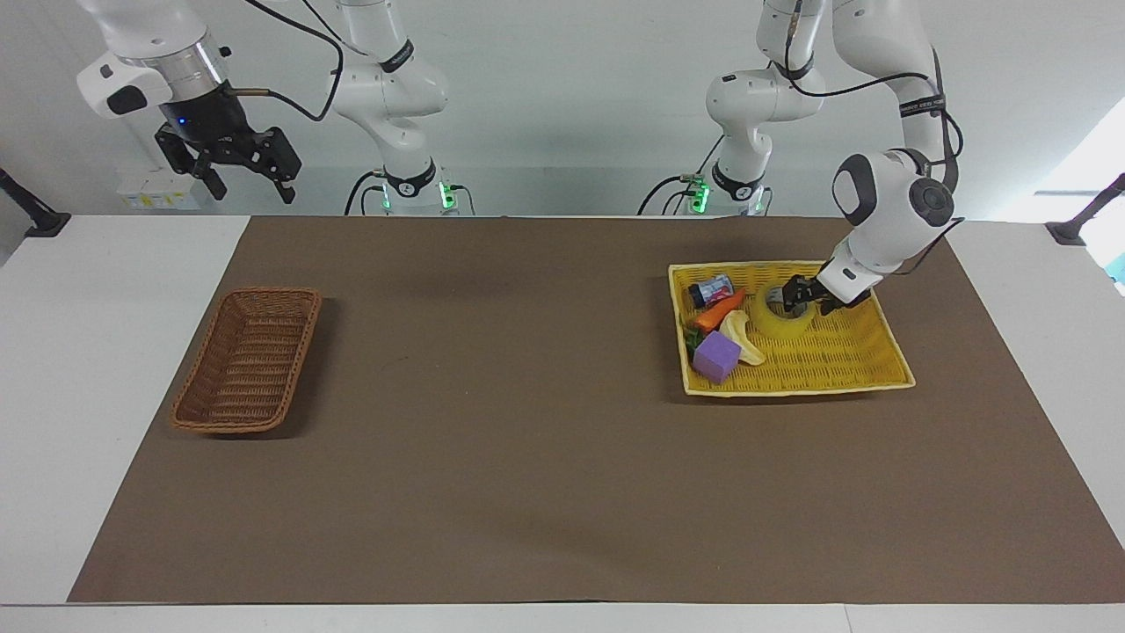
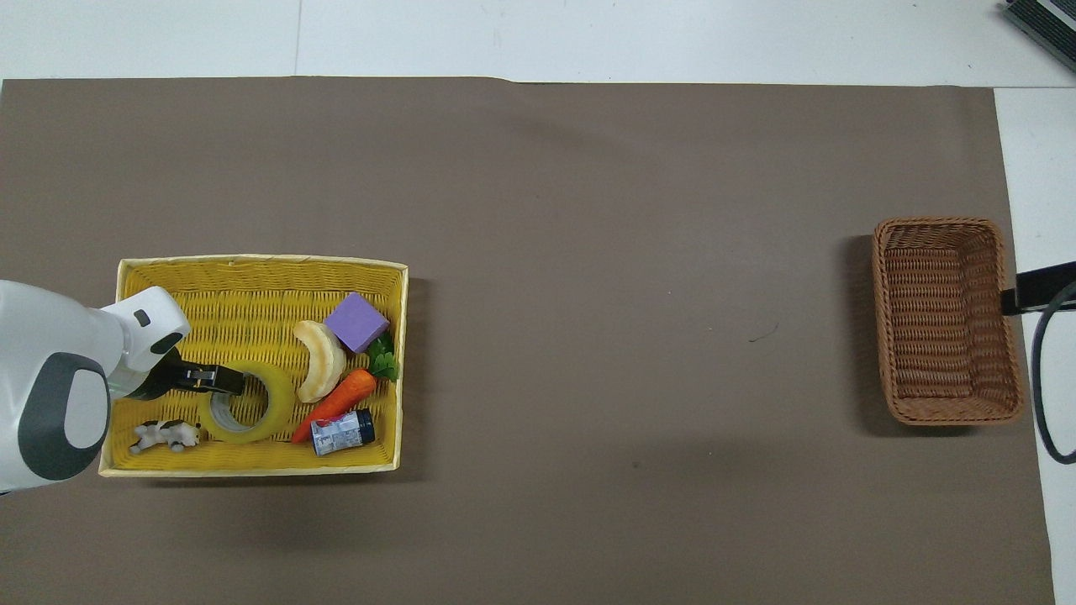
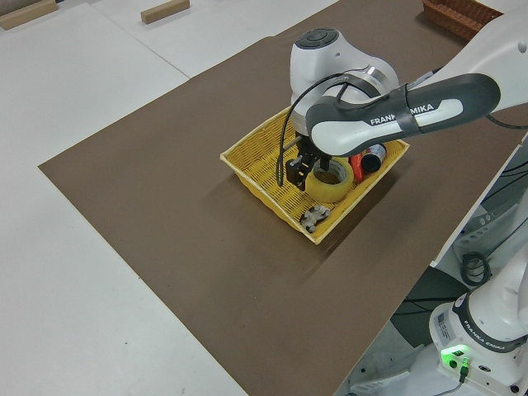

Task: Move tape to another basket
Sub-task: 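Reach the left gripper into the yellow basket toward the tape roll, then grasp the yellow tape roll by its rim with the left gripper, then lift the tape with the left gripper while the right gripper approaches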

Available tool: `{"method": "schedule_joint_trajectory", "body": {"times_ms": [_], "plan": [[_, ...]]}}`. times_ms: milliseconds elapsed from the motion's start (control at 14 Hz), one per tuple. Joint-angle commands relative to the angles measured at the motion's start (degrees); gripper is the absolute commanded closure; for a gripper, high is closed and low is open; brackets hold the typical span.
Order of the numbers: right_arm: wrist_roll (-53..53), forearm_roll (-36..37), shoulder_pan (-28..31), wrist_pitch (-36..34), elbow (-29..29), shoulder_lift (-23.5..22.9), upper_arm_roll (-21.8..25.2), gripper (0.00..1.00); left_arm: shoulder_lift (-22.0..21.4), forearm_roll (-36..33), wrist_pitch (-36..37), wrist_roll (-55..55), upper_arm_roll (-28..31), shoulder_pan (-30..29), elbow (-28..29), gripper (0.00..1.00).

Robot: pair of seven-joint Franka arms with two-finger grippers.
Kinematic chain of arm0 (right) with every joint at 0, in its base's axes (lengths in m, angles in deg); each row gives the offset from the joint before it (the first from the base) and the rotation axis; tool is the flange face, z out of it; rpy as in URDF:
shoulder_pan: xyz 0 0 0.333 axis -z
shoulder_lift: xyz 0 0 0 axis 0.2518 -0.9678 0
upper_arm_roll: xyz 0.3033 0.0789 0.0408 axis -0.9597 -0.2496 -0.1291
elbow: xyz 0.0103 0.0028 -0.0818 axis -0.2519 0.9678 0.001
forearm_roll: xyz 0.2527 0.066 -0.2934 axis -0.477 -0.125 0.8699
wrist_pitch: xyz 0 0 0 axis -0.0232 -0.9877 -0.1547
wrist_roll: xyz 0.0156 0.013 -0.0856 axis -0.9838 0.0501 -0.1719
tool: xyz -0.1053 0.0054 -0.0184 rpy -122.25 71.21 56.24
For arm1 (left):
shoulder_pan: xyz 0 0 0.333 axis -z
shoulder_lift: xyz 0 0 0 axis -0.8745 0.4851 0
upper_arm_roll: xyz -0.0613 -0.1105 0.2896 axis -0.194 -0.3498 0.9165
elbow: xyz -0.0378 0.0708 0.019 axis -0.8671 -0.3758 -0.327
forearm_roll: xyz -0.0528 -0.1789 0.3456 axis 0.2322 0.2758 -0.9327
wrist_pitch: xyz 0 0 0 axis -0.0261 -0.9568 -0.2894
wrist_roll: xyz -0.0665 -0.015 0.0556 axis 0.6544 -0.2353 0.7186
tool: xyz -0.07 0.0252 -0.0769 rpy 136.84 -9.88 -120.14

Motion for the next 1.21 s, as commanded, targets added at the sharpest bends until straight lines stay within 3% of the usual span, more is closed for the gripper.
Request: {"method": "schedule_joint_trajectory", "body": {"times_ms": [0, 214, 714, 1143], "plan": [[0.31, -0.13, 0.56, -0.28, -0.2, 0.04, -0.39, 0.0, -1.18, 0.55, -1.42, 1.23, 0.24, 0.53, 2.28, 1.0], [0.31, -0.13, 0.56, -0.36, -0.2, 0.04, -0.39, 0.0, -0.48, 0.64, -0.28, 1.31, 0.24, 0.01, 0.45, 1.0], [0.22, -0.92, 0.65, -0.45, -0.2, 0.04, -0.3, 0.0, 0.49, 4.5, 16.67, 1.75, 0.33, -2.19, -16.15, 1.0], [0.57, -14.69, 0.04, -0.89, 1.21, 1.0, -0.3, 0.0, -1.0, 4.68, 28.27, 12.11, -0.46, -1.32, -28.73, 1.0]]}}
